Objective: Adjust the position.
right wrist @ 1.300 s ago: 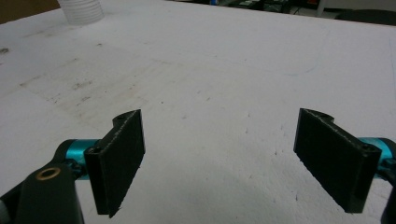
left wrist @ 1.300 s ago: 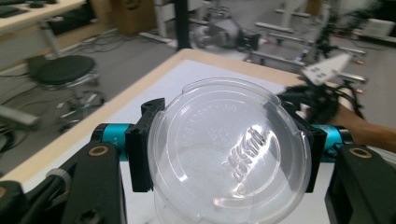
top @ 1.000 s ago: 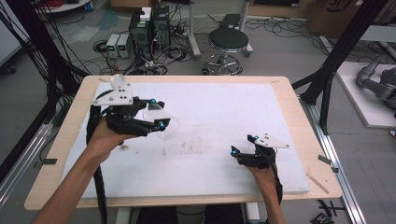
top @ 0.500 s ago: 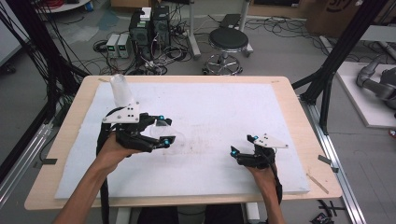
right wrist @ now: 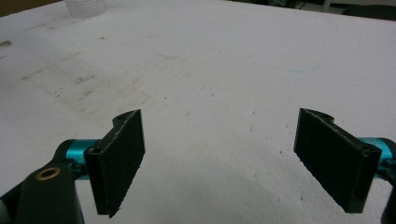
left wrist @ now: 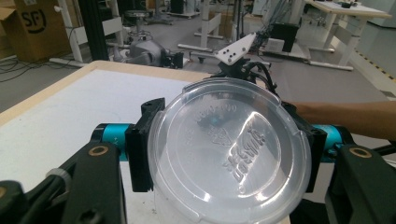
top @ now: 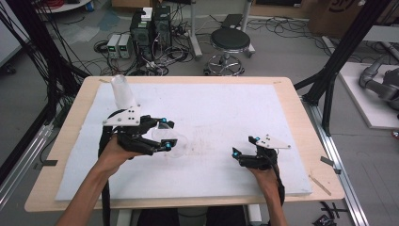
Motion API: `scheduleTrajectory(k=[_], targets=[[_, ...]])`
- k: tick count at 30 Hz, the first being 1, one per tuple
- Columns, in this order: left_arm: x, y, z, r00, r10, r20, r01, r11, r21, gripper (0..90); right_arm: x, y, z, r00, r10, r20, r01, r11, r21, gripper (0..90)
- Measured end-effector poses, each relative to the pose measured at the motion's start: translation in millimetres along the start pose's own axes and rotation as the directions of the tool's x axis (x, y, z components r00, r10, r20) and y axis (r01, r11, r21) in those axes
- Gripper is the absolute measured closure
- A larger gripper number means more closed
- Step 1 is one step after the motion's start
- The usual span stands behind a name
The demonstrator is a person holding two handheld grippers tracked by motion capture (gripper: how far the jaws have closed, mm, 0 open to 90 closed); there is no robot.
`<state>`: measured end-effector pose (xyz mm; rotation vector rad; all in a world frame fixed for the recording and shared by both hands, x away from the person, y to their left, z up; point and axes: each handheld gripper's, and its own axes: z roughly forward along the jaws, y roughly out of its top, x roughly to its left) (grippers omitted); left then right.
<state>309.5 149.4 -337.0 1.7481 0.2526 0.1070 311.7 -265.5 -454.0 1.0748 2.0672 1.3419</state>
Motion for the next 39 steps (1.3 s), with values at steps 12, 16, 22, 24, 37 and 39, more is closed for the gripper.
scheduleTrajectory(k=[12, 16, 22, 24, 37, 39], targets=[[-3.6, -7.0, -2.7, 0.9998, 0.014, 0.017, -0.013, 0.9993, -0.035, 39.7, -0.9, 8.8, -5.4, 0.9983, -0.027, -0.051, 0.026, 1.000, -0.016, 16.4], [-1.5, -13.5, -2.1, 0.9995, 0.000, 0.031, 0.001, 0.9985, -0.055, 39.7, 1.7, 25.1, -10.9, 0.9899, -0.043, -0.135, 0.040, 0.999, -0.027, 16.5], [3.1, -17.1, -2.8, 0.9987, -0.014, 0.049, 0.018, 0.9971, -0.074, 39.8, 9.0, 44.6, -15.3, 0.9680, -0.102, -0.229, 0.090, 0.994, -0.063, 16.5], [3.2, -17.0, -2.8, 0.9984, -0.016, 0.053, 0.021, 0.9963, -0.083, 40.0, 14.0, 52.5, -16.9, 0.9537, -0.127, -0.273, 0.110, 0.991, -0.076, 16.5], [-1.1, -14.9, 0.0, 0.9982, -0.013, 0.059, 0.018, 0.9960, -0.088, 40.2, 48.0, 97.0, -14.8, 0.8286, -0.247, -0.502, 0.176, 0.967, -0.185, 16.4], [-2.7, -14.4, 2.0, 0.9978, -0.012, 0.065, 0.018, 0.9958, -0.090, 40.3, 50.7, 98.7, -13.6, 0.8171, -0.250, -0.520, 0.176, 0.966, -0.186, 16.4]])
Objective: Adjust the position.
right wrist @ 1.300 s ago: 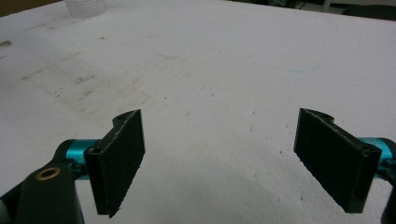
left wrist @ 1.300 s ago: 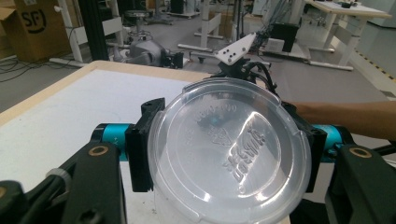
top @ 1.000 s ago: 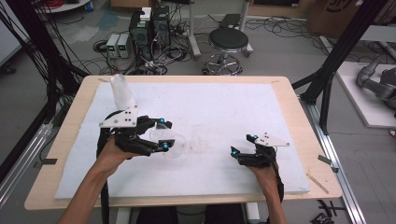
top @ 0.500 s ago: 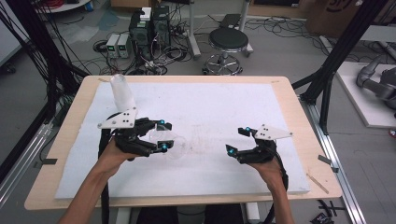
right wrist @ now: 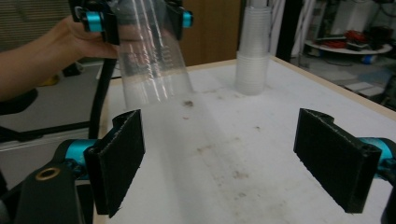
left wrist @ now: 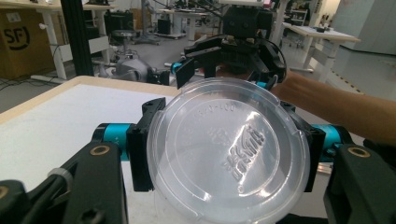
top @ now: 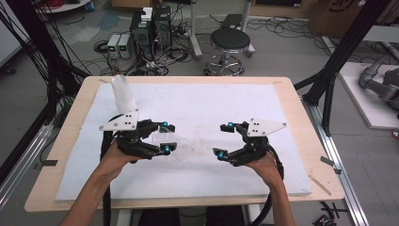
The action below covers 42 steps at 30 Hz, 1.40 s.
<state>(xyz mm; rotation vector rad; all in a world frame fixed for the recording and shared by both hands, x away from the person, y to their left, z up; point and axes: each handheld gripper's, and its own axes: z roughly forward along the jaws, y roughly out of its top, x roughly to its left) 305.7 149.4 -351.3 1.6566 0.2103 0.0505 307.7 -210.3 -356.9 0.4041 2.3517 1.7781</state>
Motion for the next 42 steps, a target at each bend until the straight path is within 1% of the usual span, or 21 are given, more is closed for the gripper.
scheduleTrajectory(k=[1, 3, 5, 6, 8, 9, 10, 13, 16, 19, 22, 23, 26, 29, 32, 34, 38, 42], targets=[[-0.8, 0.0, 1.4, 1.0000, -0.002, 0.003, 0.002, 1.0000, 0.000, 40.3, 1.0, 1.8, 2.7, 0.9999, -0.001, -0.015, 0.001, 1.000, -0.001, 16.4], [-2.6, -0.9, 5.0, 0.9999, -0.008, 0.010, 0.008, 1.0000, -0.006, 40.3, 2.0, 4.4, 8.3, 0.9978, -0.003, -0.066, 0.003, 1.000, -0.003, 16.4], [-4.6, -1.3, 9.1, 0.9998, 0.000, 0.019, 0.000, 1.0000, 0.008, 40.3, 3.5, 6.6, 14.4, 0.9952, -0.005, -0.098, 0.005, 1.000, 0.002, 16.4], [-5.8, -1.6, 11.3, 0.9998, -0.003, 0.021, 0.003, 1.0000, 0.008, 40.3, 3.9, 7.3, 17.3, 0.9933, -0.008, -0.115, 0.009, 1.000, 0.005, 16.4], [-7.4, -1.5, 14.8, 0.9995, -0.001, 0.033, 0.001, 0.9999, 0.011, 40.3, 5.5, 8.7, 22.2, 0.9906, -0.013, -0.136, 0.014, 1.000, 0.009, 16.4], [-8.2, -1.4, 16.4, 0.9994, 0.002, 0.036, -0.002, 0.9999, 0.012, 40.3, 5.5, 9.3, 24.7, 0.9891, -0.025, -0.145, 0.025, 1.000, 0.000, 16.5], [-9.1, -1.3, 18.1, 0.9992, 0.001, 0.039, -0.002, 0.9999, 0.012, 40.3, 6.9, 10.1, 28.7, 0.9862, -0.025, -0.163, 0.025, 1.000, -0.002, 16.4], [-11.1, -0.9, 21.7, 0.9989, 0.004, 0.047, -0.005, 0.9999, 0.010, 40.3, 8.4, 11.3, 31.9, 0.9842, -0.027, -0.175, 0.026, 1.000, -0.005, 16.4], [-13.1, -0.8, 24.9, 0.9987, 0.006, 0.051, -0.006, 0.9999, 0.010, 40.3, 12.1, 12.7, 37.5, 0.9792, -0.030, -0.201, 0.028, 1.000, -0.013, 16.4], [-15.1, -0.6, 25.5, 0.9986, 0.007, 0.052, -0.008, 0.9999, 0.012, 40.3, 14.4, 12.7, 46.0, 0.9716, -0.030, -0.235, 0.025, 0.999, -0.026, 16.4], [-16.2, 0.4, 24.9, 0.9984, 0.012, 0.056, -0.013, 0.9999, 0.007, 40.3, 16.7, 12.3, 54.0, 0.9683, -0.024, -0.249, 0.021, 1.000, -0.014, 16.4], [-16.8, 0.8, 25.3, 0.9985, 0.011, 0.054, -0.011, 0.9999, 0.004, 40.4, 18.8, 12.3, 59.2, 0.9649, -0.027, -0.261, 0.025, 1.000, -0.009, 16.4], [-17.4, 2.3, 26.3, 0.9981, 0.014, 0.060, -0.014, 0.9999, -0.004, 40.4, 21.2, 12.5, 63.7, 0.9634, -0.032, -0.266, 0.031, 0.999, -0.009, 16.4], [-17.7, 3.2, 27.0, 0.9980, 0.014, 0.061, -0.013, 0.9998, -0.016, 40.4, 23.5, 11.9, 68.0, 0.9651, -0.034, -0.260, 0.029, 0.999, -0.025, 16.4], [-17.4, 3.5, 27.5, 0.9980, 0.015, 0.061, -0.013, 0.9997, -0.022, 40.5, 24.3, 10.1, 69.3, 0.9676, -0.025, -0.251, 0.014, 0.999, -0.045, 16.4], [-17.1, 3.4, 27.7, 0.9980, 0.016, 0.061, -0.015, 0.9997, -0.021, 40.4, 24.7, 9.5, 69.9, 0.9687, -0.032, -0.246, 0.021, 0.999, -0.045, 16.4], [-17.6, 3.7, 28.1, 0.9979, 0.016, 0.063, -0.014, 0.9996, -0.023, 40.4, 25.3, 8.3, 71.3, 0.9690, -0.030, -0.245, 0.020, 0.999, -0.045, 16.5], [-17.6, 4.3, 27.7, 0.9974, 0.013, 0.071, -0.011, 0.9994, -0.032, 40.5, 25.8, 6.3, 73.5, 0.9659, -0.022, -0.258, 0.013, 0.999, -0.037, 16.8]])
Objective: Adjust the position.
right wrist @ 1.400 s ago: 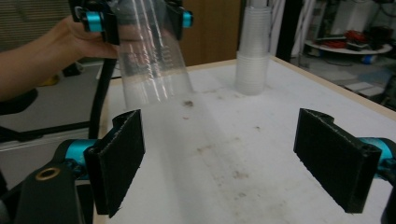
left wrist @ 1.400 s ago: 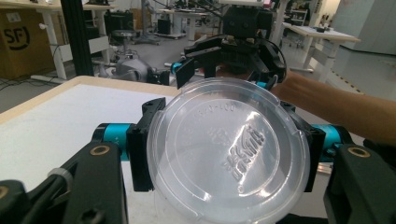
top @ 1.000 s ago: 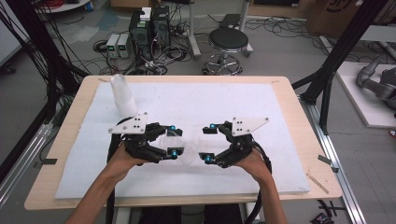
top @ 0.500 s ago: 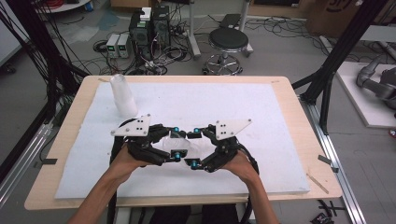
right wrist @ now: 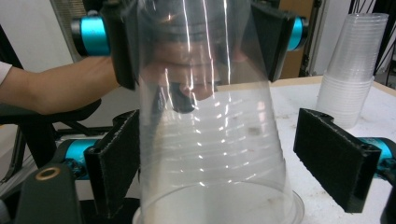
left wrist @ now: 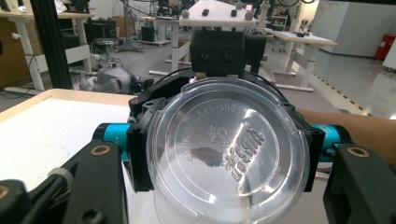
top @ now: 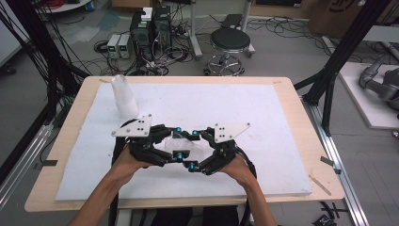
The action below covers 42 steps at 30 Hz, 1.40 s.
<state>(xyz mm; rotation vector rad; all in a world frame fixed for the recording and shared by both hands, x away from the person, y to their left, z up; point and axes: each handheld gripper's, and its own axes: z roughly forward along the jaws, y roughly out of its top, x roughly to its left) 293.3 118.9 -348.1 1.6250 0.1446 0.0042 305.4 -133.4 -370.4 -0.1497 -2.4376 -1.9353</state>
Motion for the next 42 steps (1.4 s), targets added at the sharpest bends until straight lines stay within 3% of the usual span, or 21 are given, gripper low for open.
scheduleTrajectory(k=[3, 12, 13, 14, 16, 18, 21, 24, 27, 29, 31, 33, 34, 35, 37, 38, 39, 41, 42], targets=[[0.1, 0.2, -0.5, 1.0000, 0.002, -0.006, -0.002, 1.0000, 0.001, 40.6, 0.0, -1.5, 0.3, 0.9997, -0.014, -0.020, 0.014, 1.000, -0.004, 28.8], [0.3, -0.3, -0.5, 1.0000, 0.002, -0.005, -0.002, 0.9999, 0.011, 39.7, 1.1, -1.6, -0.2, 0.9991, -0.028, -0.032, 0.028, 1.000, -0.002, 34.9], [0.4, -0.5, -0.3, 0.9998, 0.004, -0.017, -0.004, 0.9998, 0.017, 27.1, 1.1, -1.7, 0.0, 0.9988, -0.034, -0.035, 0.034, 0.999, 0.000, 35.3], [0.1, -0.5, 0.4, 0.9991, 0.007, -0.042, -0.006, 0.9997, 0.022, 27.1, 1.1, -1.7, 0.0, 0.9988, -0.034, -0.035, 0.034, 0.999, 0.000, 35.3], [0.6, -0.9, -1.0, 0.9981, 0.008, -0.061, -0.007, 0.9999, 0.012, 10.9, 1.8, -1.6, 0.0, 0.9989, -0.035, -0.032, 0.035, 0.999, 0.004, 35.4], [1.8, -0.6, -4.0, 0.9986, -0.004, -0.052, 0.003, 1.0000, -0.008, 10.4, 1.7, -2.0, -0.9, 0.9990, -0.035, -0.028, 0.035, 0.999, 0.009, 35.7], [2.1, 1.2, -8.0, 0.9985, 0.003, -0.054, -0.002, 1.0000, 0.005, 10.4, 0.1, -2.5, -3.2, 0.9992, -0.038, -0.013, 0.038, 0.999, 0.008, 35.8], [0.4, 4.1, -10.8, 0.9954, 0.017, -0.094, -0.009, 0.9967, 0.080, 10.4, 0.3, -2.5, -6.0, 0.9995, -0.031, 0.005, 0.031, 0.999, 0.034, 35.8], [0.5, 7.5, -12.9, 0.9930, 0.052, -0.106, -0.033, 0.9833, 0.179, 10.4, 0.1, -0.4, -8.7, 0.9991, -0.037, 0.020, 0.035, 0.992, 0.118, 35.8], [1.8, 11.0, -13.4, 0.9916, 0.071, -0.108, -0.041, 0.9656, 0.257, 10.4, -0.6, 4.8, -10.1, 0.9982, -0.051, 0.032, 0.045, 0.984, 0.173, 35.8], [2.1, 15.6, -12.3, 0.9877, 0.111, -0.110, -0.065, 0.9327, 0.355, 10.8, -0.8, 12.8, -11.9, 0.9971, -0.063, 0.041, 0.051, 0.968, 0.246, 35.8], [2.3, 20.5, -10.1, 0.9864, 0.127, -0.105, -0.070, 0.9012, 0.428, 10.9, -1.1, 21.9, -11.8, 0.9947, -0.091, 0.048, 0.071, 0.945, 0.319, 35.8], [3.0, 22.9, -8.7, 0.9885, 0.121, -0.091, -0.066, 0.8858, 0.459, 10.9, -0.9, 30.7, -10.9, 0.9936, -0.102, 0.048, 0.075, 0.919, 0.387, 35.7], [3.4, 25.0, -7.5, 0.9904, 0.114, -0.078, -0.063, 0.8731, 0.483, 10.9, -0.9, 30.7, -10.9, 0.9936, -0.102, 0.048, 0.075, 0.919, 0.387, 35.7], [4.4, 28.3, -4.0, 0.9942, 0.088, -0.063, -0.042, 0.8473, 0.529, 10.9, -0.6, 38.4, -9.5, 0.9920, -0.117, 0.047, 0.083, 0.889, 0.451, 35.7], [5.6, 29.7, -2.1, 0.9953, 0.081, -0.053, -0.037, 0.8253, 0.563, 10.9, -0.8, 44.4, -8.5, 0.9912, -0.125, 0.044, 0.086, 0.860, 0.503, 35.7], [5.8, 30.9, -0.1, 0.9956, 0.079, -0.051, -0.034, 0.8037, 0.594, 10.9, -0.8, 44.4, -8.5, 0.9912, -0.125, 0.044, 0.086, 0.860, 0.503, 35.7], [5.9, 33.1, 3.4, 0.9944, 0.091, -0.054, -0.035, 0.7654, 0.643, 11.1, -0.4, 49.2, -7.7, 0.9915, -0.122, 0.045, 0.079, 0.836, 0.542, 35.7], [6.6, 34.2, 4.8, 0.9944, 0.092, -0.053, -0.035, 0.7498, 0.661, 11.5, -0.5, 51.0, -7.3, 0.9914, -0.124, 0.041, 0.080, 0.825, 0.559, 35.7]])
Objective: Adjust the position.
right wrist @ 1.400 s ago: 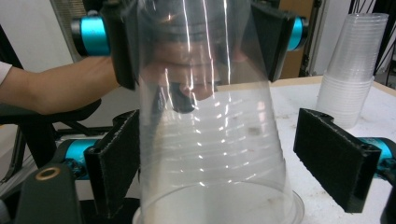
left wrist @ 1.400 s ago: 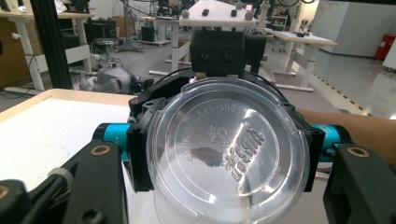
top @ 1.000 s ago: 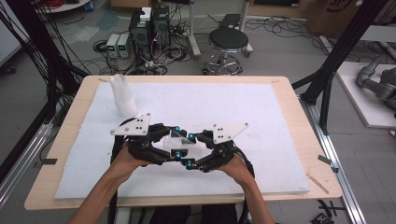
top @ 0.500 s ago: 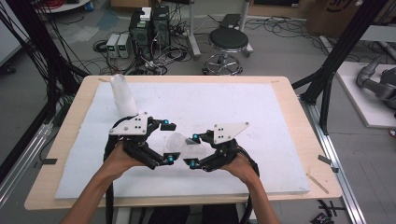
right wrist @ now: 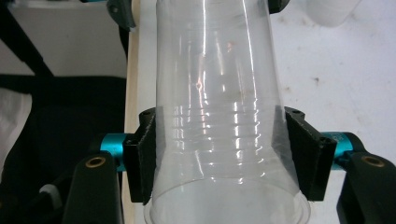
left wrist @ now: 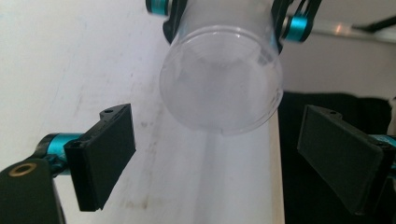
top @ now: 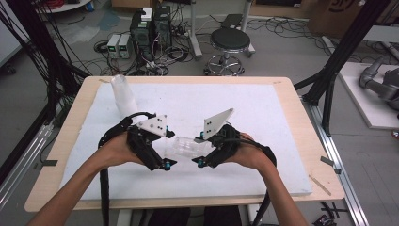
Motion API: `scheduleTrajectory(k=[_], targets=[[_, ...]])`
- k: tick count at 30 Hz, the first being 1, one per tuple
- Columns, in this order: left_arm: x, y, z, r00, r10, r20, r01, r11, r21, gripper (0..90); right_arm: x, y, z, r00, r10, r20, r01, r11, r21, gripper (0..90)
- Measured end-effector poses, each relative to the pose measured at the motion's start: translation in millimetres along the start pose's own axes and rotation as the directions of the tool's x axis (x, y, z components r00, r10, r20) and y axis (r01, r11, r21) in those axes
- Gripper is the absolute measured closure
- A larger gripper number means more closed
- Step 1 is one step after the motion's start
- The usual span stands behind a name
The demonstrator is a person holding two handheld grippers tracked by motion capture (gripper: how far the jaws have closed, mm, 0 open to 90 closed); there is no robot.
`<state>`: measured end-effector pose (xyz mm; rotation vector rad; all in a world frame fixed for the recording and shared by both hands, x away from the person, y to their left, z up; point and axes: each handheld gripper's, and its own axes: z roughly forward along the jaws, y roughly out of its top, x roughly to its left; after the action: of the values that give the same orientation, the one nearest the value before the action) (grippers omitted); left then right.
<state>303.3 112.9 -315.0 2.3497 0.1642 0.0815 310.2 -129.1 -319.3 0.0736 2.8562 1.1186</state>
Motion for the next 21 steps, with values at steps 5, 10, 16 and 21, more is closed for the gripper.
scheduleTrajectory(k=[5, 10, 16, 21], targets=[[2.8, 6.1, 4.8, 1.0000, -0.002, -0.006, 0.002, 0.9969, 0.079, 13.6, -0.9, 6.1, -0.8, 0.9998, -0.002, -0.018, 0.004, 0.997, 0.079, 35.7], [4.4, 8.5, 10.5, 0.9999, -0.001, -0.011, 0.002, 0.9961, 0.088, 13.9, -1.0, 9.3, -0.2, 0.9999, -0.008, -0.014, 0.010, 0.993, 0.118, 35.7], [4.2, 12.1, 16.7, 1.0000, -0.001, -0.002, 0.001, 0.9947, 0.103, 14.7, -1.3, 9.1, 0.7, 0.9998, -0.009, -0.018, 0.012, 0.991, 0.137, 35.7], [0.9, 15.8, 26.2, 0.9996, 0.019, 0.022, -0.021, 0.9947, 0.100, 18.6, -1.4, 10.1, 3.1, 0.9997, -0.012, -0.019, 0.015, 0.989, 0.148, 35.7]])
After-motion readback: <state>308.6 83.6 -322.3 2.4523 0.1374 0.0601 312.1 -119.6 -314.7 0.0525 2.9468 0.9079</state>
